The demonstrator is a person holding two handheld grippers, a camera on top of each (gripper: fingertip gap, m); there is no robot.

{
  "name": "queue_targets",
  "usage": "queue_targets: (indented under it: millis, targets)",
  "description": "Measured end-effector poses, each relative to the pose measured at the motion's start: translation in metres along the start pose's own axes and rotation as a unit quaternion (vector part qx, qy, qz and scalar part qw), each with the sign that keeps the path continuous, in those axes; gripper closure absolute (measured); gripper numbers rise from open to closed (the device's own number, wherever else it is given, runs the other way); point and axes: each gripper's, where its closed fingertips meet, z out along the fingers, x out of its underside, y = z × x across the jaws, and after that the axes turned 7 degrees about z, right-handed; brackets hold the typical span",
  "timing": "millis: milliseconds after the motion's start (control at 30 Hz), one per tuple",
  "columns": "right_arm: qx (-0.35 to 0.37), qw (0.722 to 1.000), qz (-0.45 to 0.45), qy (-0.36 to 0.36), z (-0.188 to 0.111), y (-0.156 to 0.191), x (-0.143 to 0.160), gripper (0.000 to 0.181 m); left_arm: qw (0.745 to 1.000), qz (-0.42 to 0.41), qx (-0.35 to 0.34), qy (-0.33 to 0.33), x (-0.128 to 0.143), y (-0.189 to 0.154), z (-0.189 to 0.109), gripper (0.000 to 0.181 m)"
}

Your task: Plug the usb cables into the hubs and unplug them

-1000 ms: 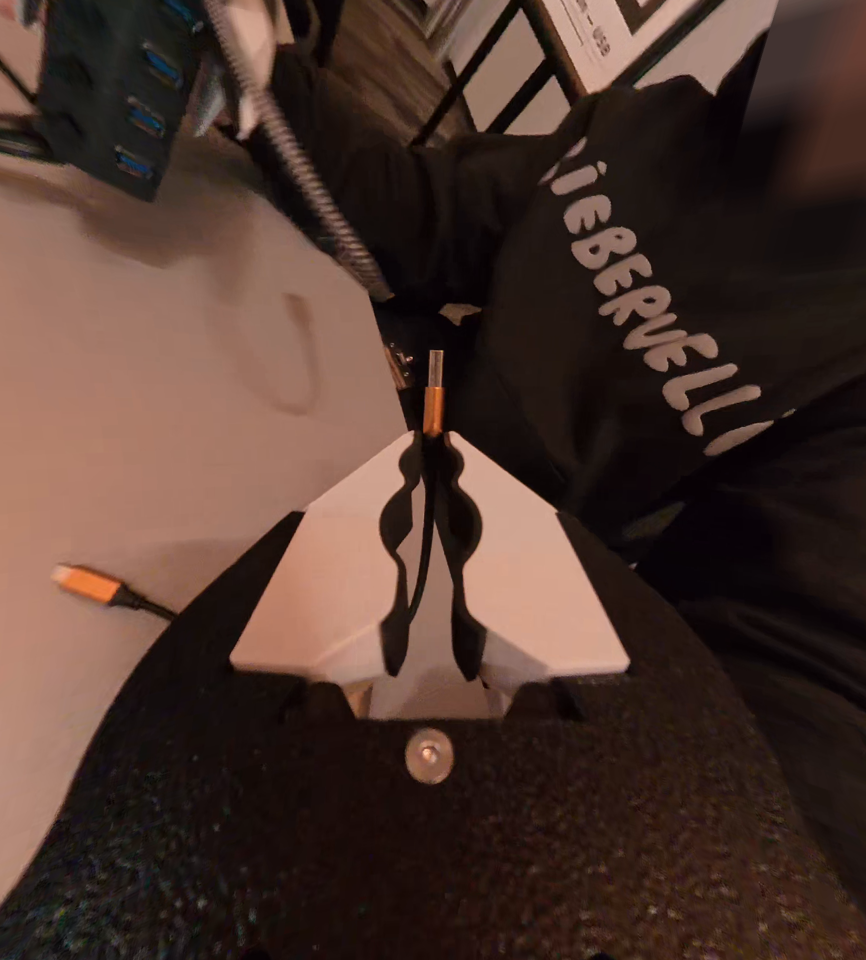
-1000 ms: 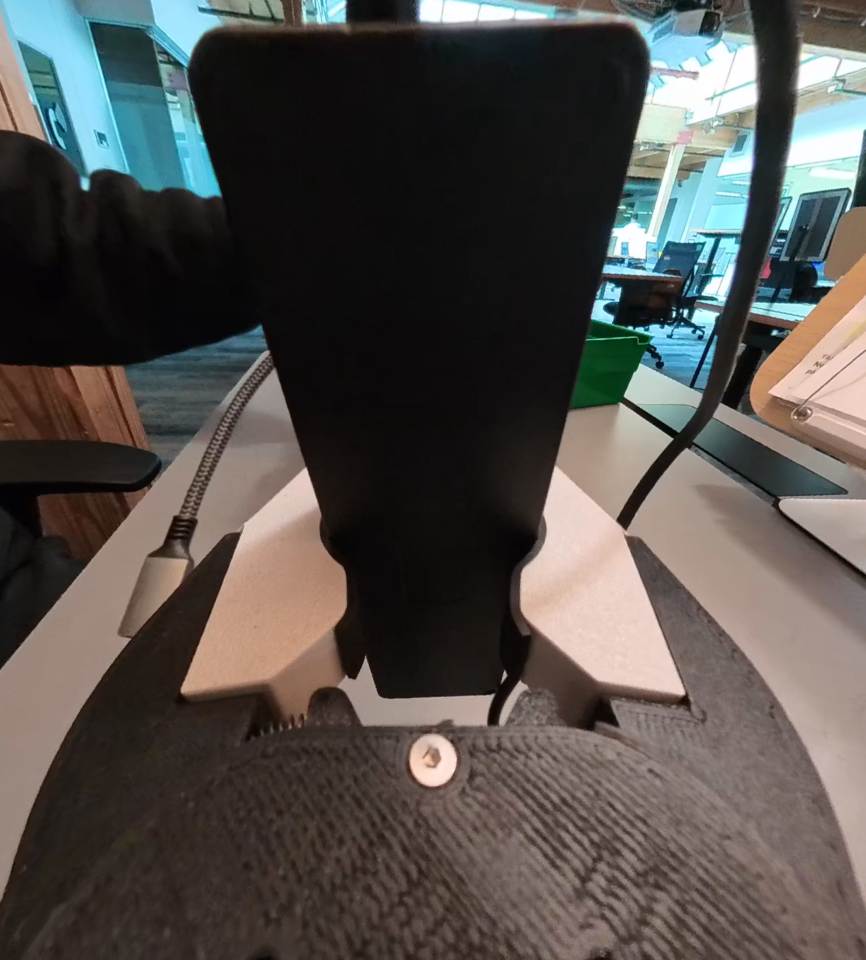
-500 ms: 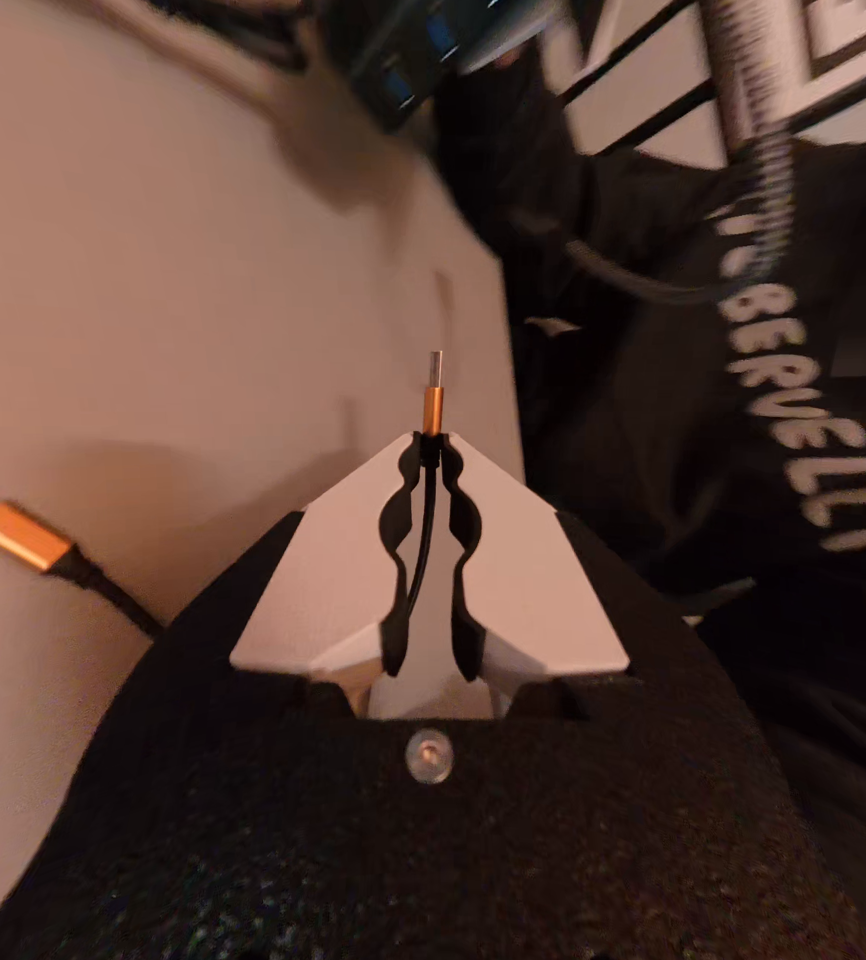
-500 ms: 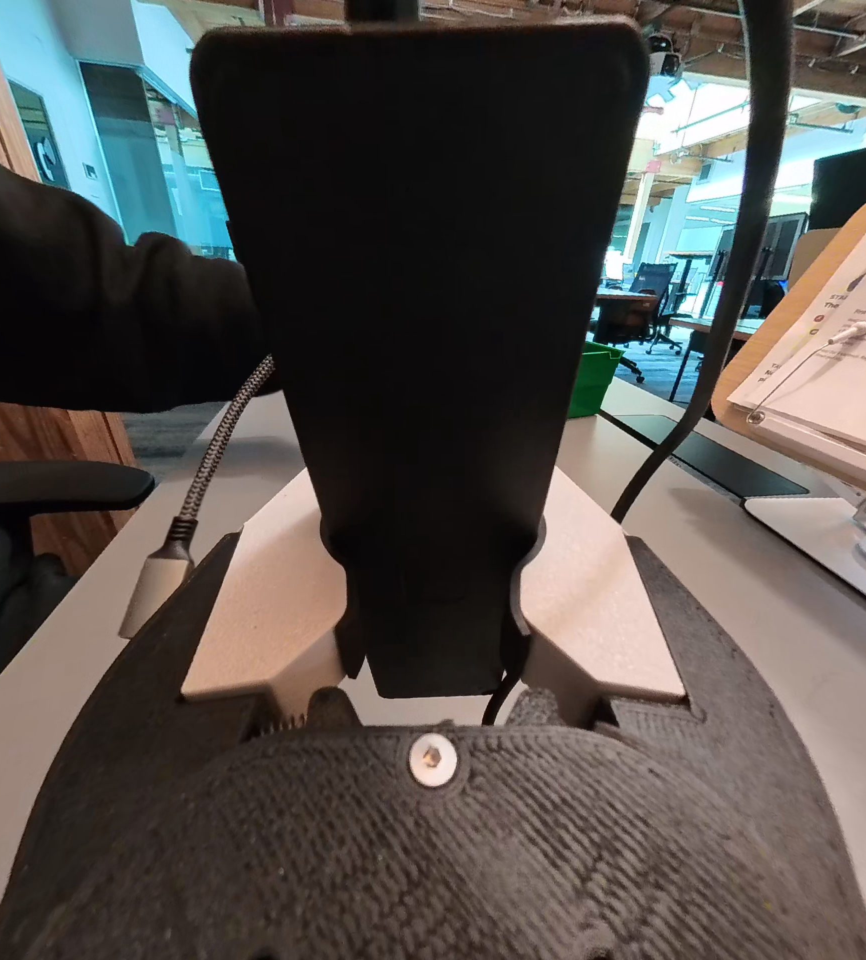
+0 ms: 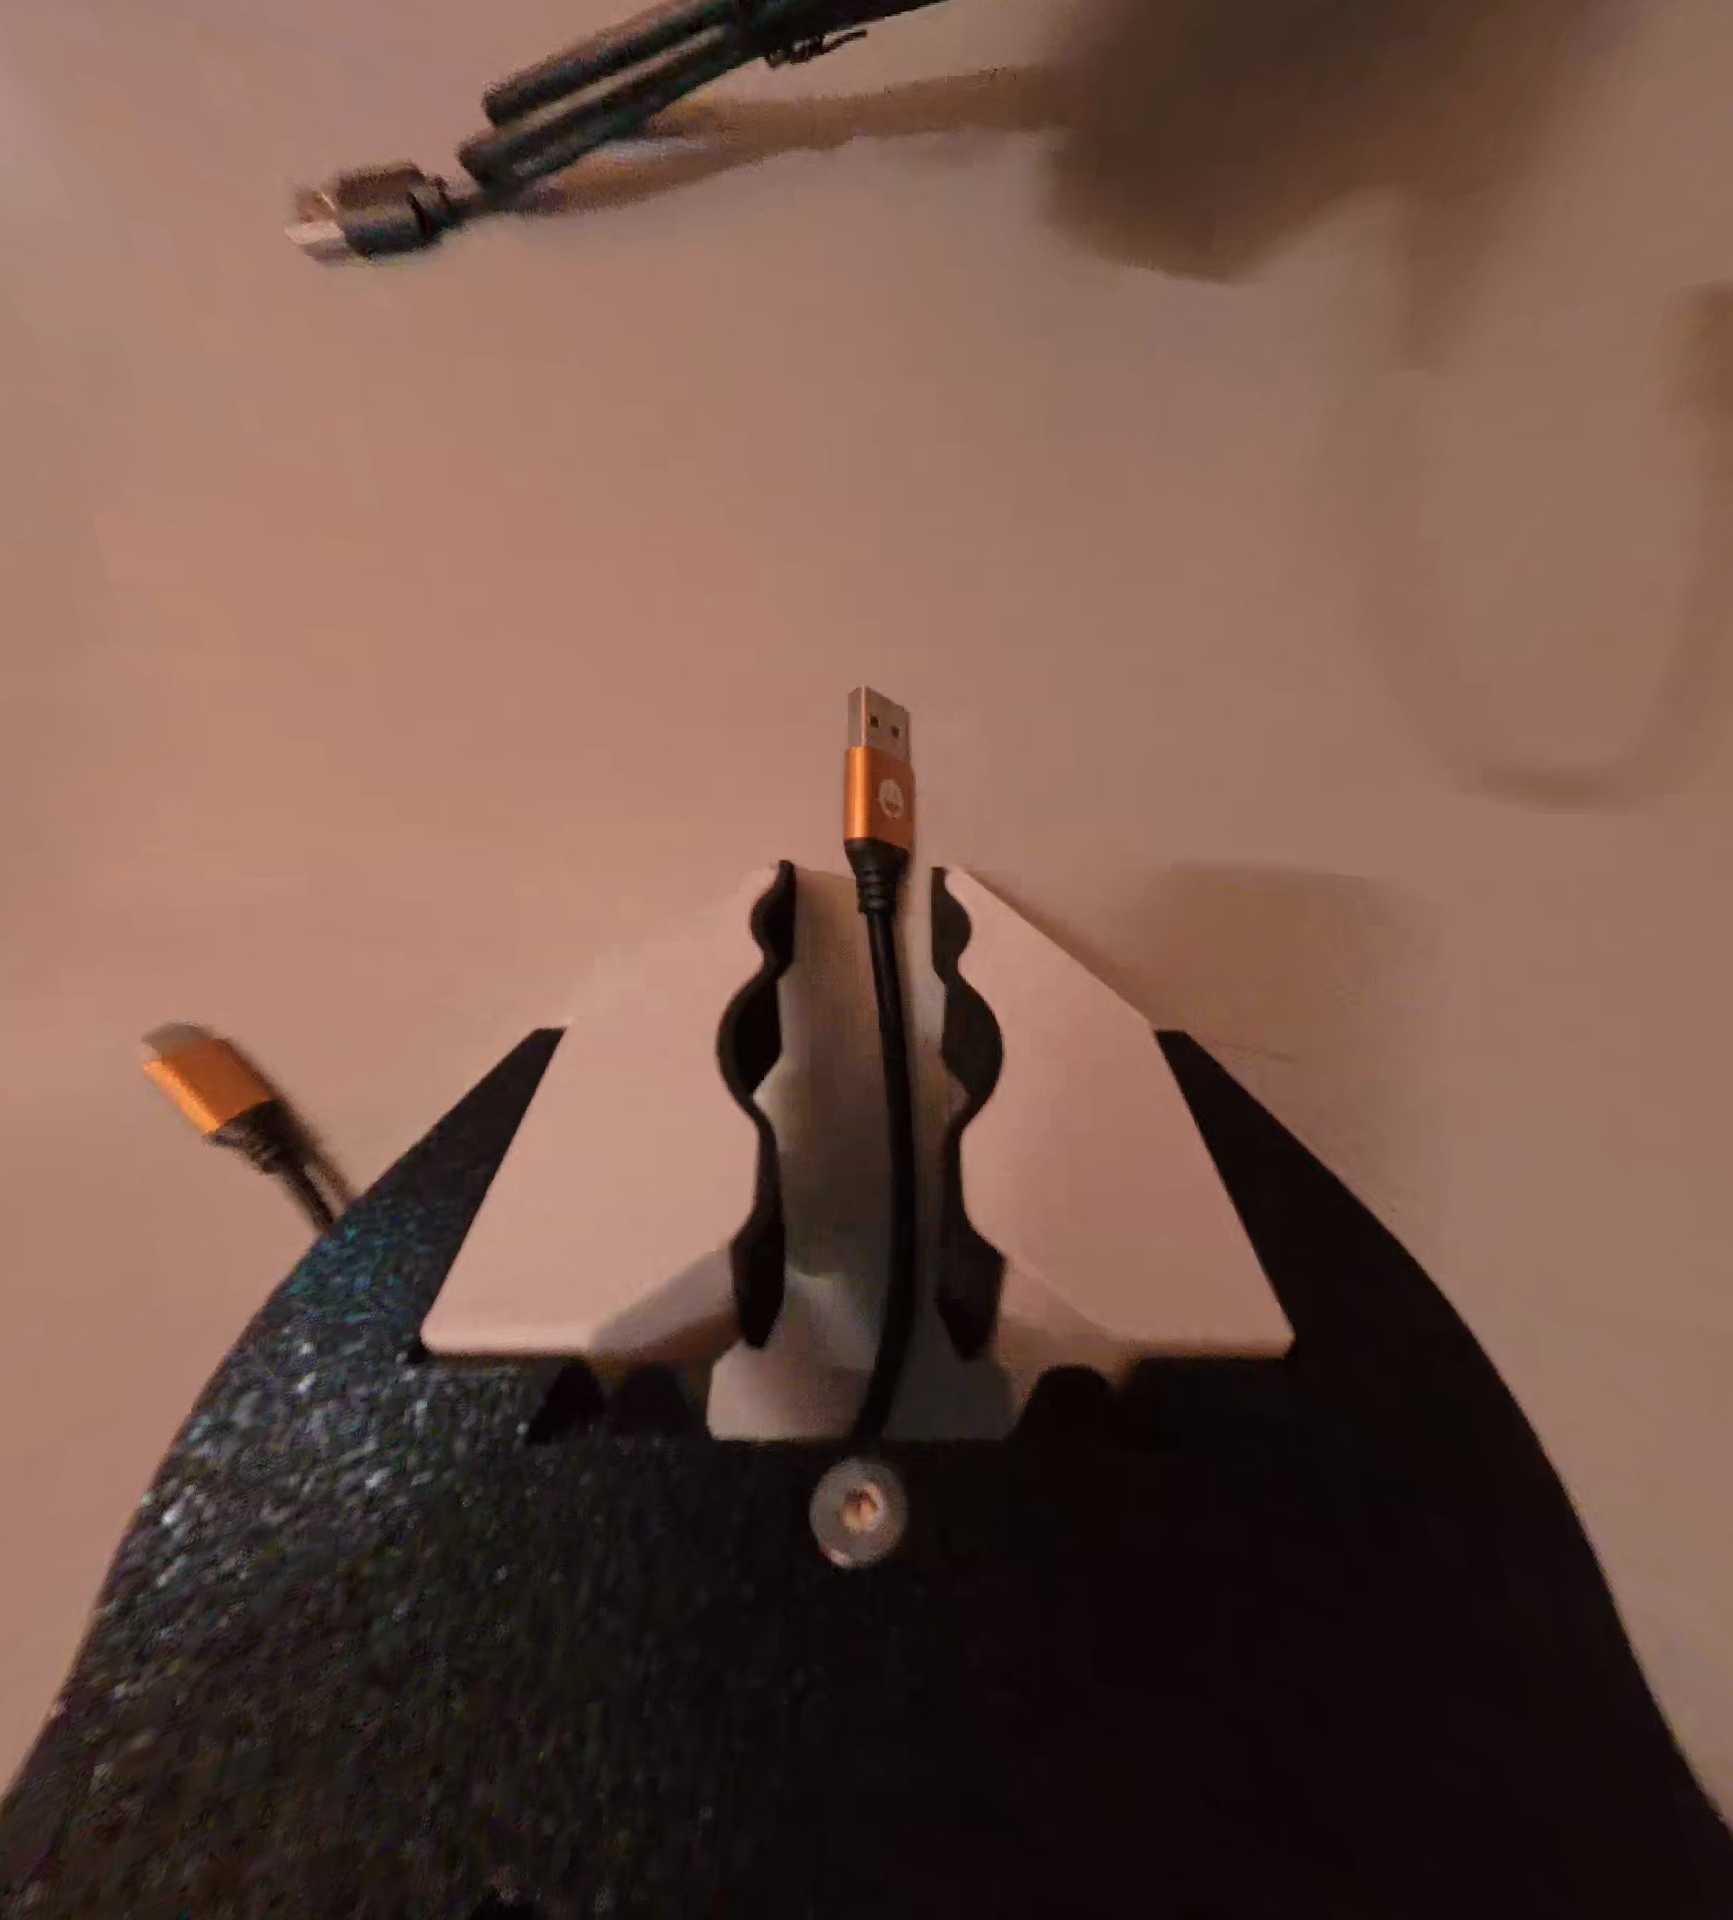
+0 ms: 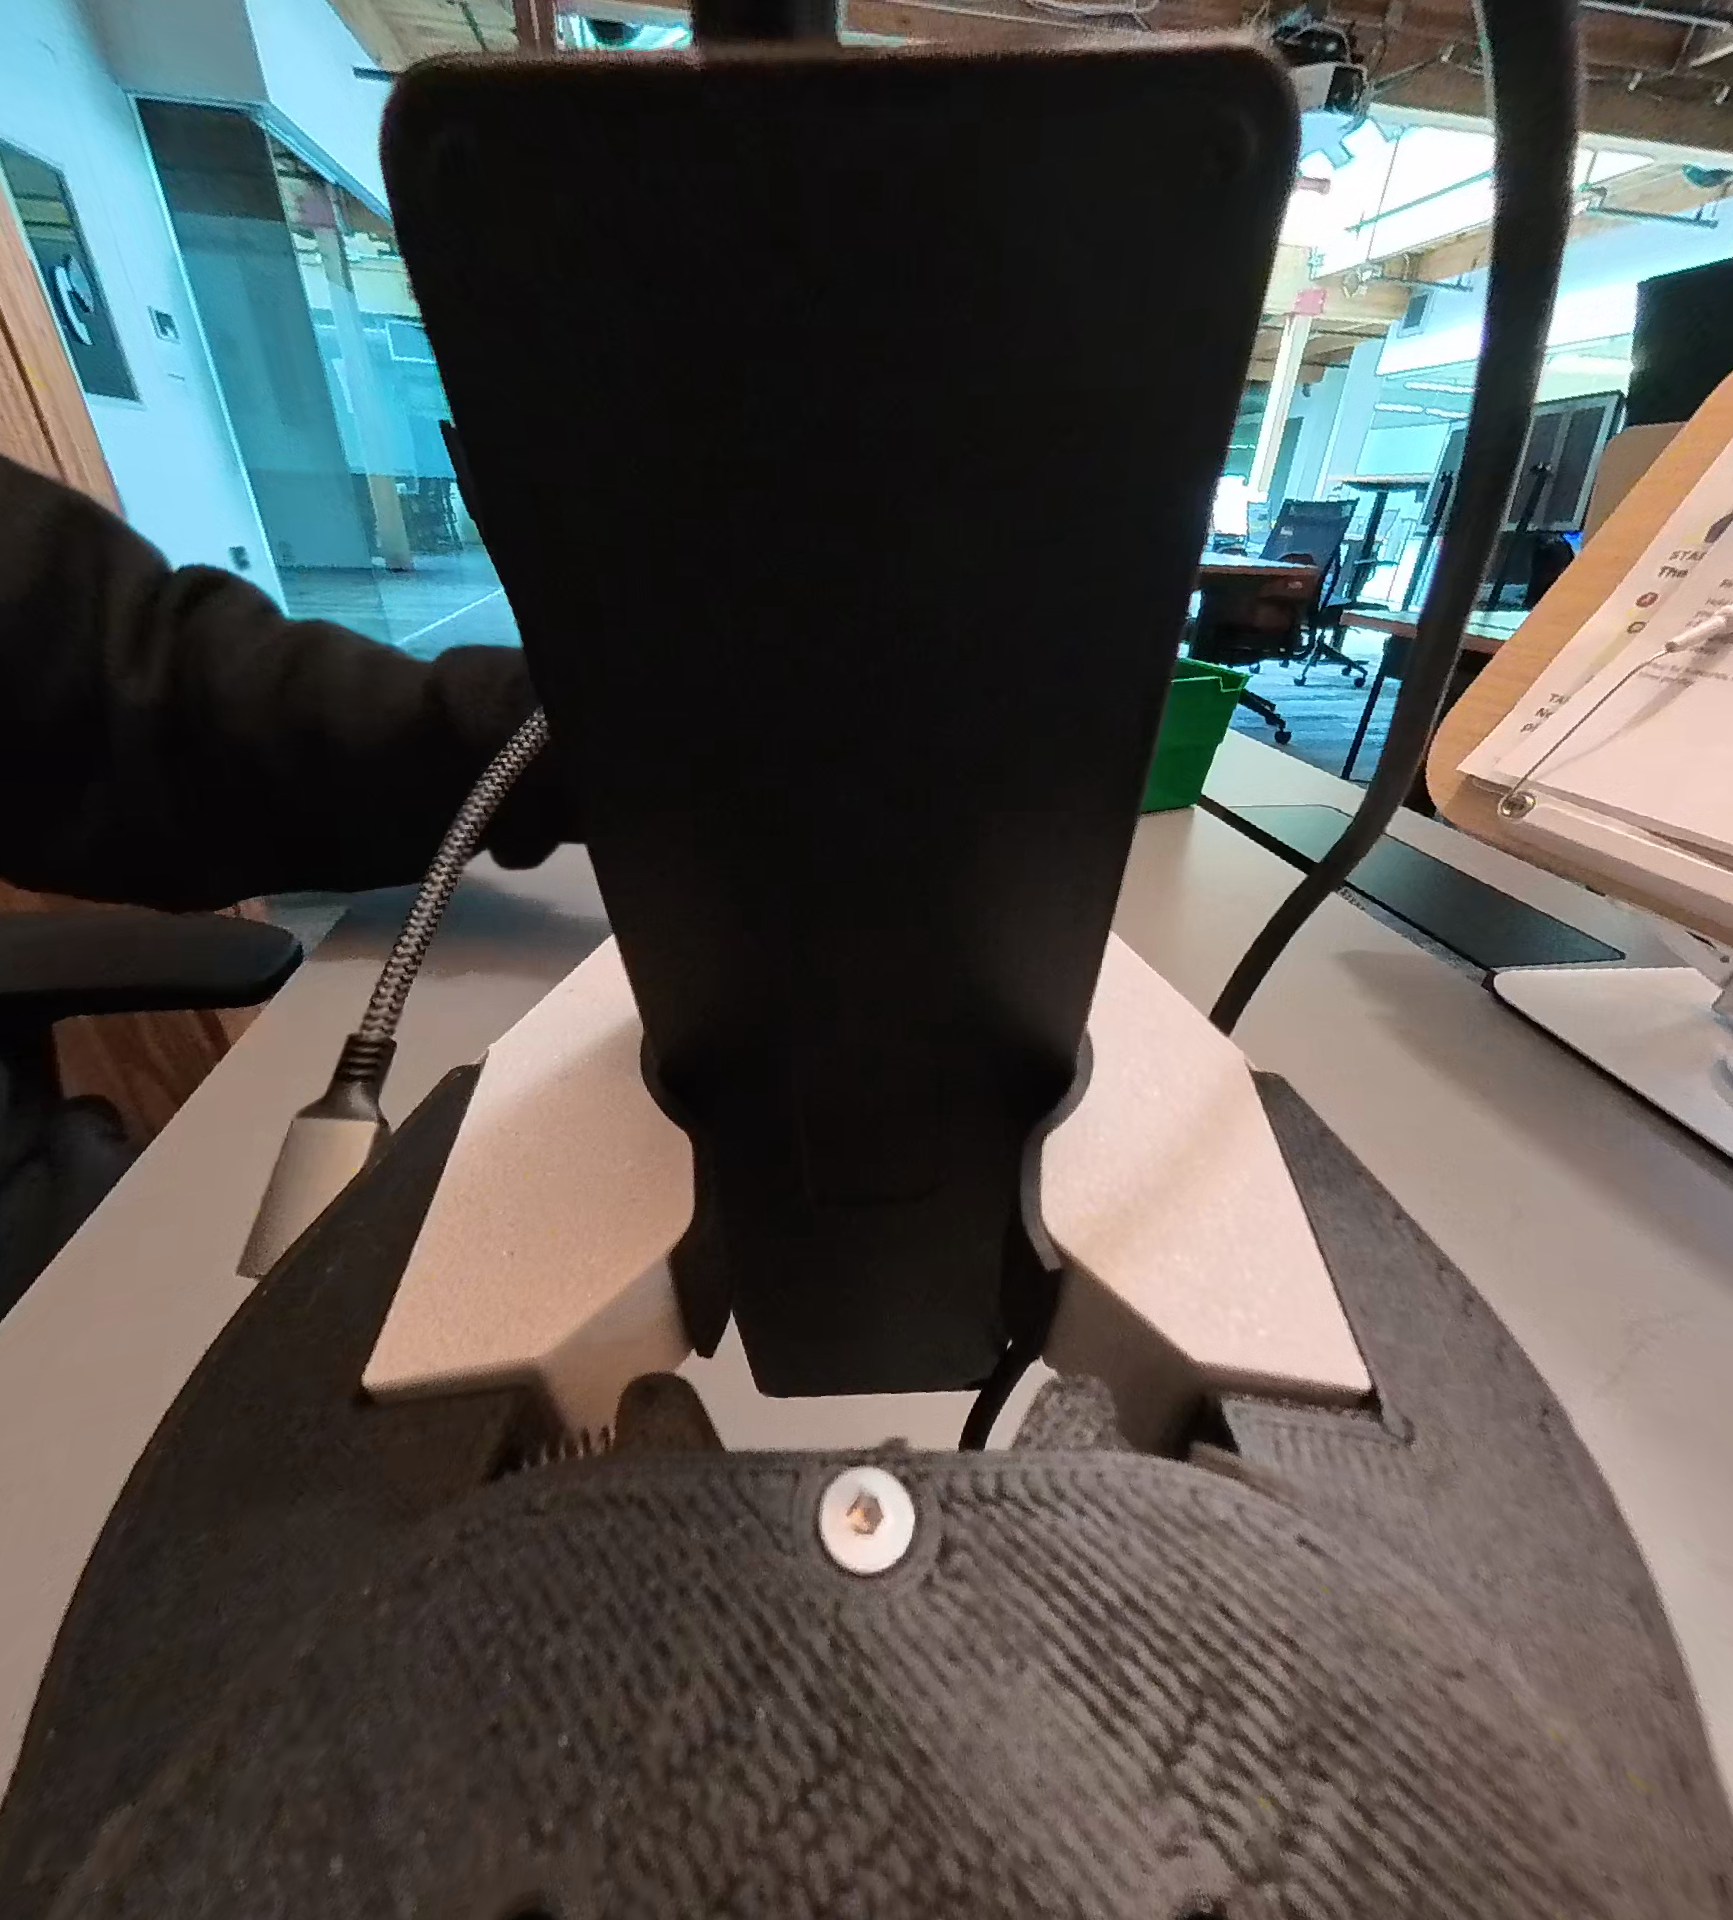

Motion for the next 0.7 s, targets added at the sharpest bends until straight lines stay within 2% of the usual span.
queue_targets:
  millis: [33, 133, 267, 433, 600, 700]
  targets:
    - [0.000, 1.000, -0.001, 0.000, 0.000, 0.000, 0.000, 0.119, 0.999, 0.025, -0.030, 0.000, 0.001, 0.001, -0.003, 0.154]
    - [0.000, 1.000, -0.002, 0.002, 0.001, 0.000, 0.000, 0.119, 0.989, 0.096, -0.107, 0.016, 0.005, 0.001, -0.010, 0.155]
    - [0.000, 1.000, 0.000, 0.005, 0.001, 0.000, 0.002, 0.119, 0.974, 0.155, -0.163, 0.041, 0.003, 0.003, -0.010, 0.158]
    - [0.001, 1.000, -0.004, 0.016, 0.003, 0.000, 0.007, 0.119, 0.955, 0.186, -0.225, 0.059, 0.001, 0.011, -0.001, 0.176]
    - [0.009, 1.000, -0.006, 0.016, 0.002, -0.002, 0.006, 0.119, 0.944, 0.168, -0.278, 0.049, 0.004, 0.018, -0.005, 0.177]
    - [0.011, 1.000, -0.009, 0.018, 0.002, -0.002, 0.006, 0.119, 0.969, 0.077, -0.234, 0.018, 0.004, 0.019, -0.019, 0.177]
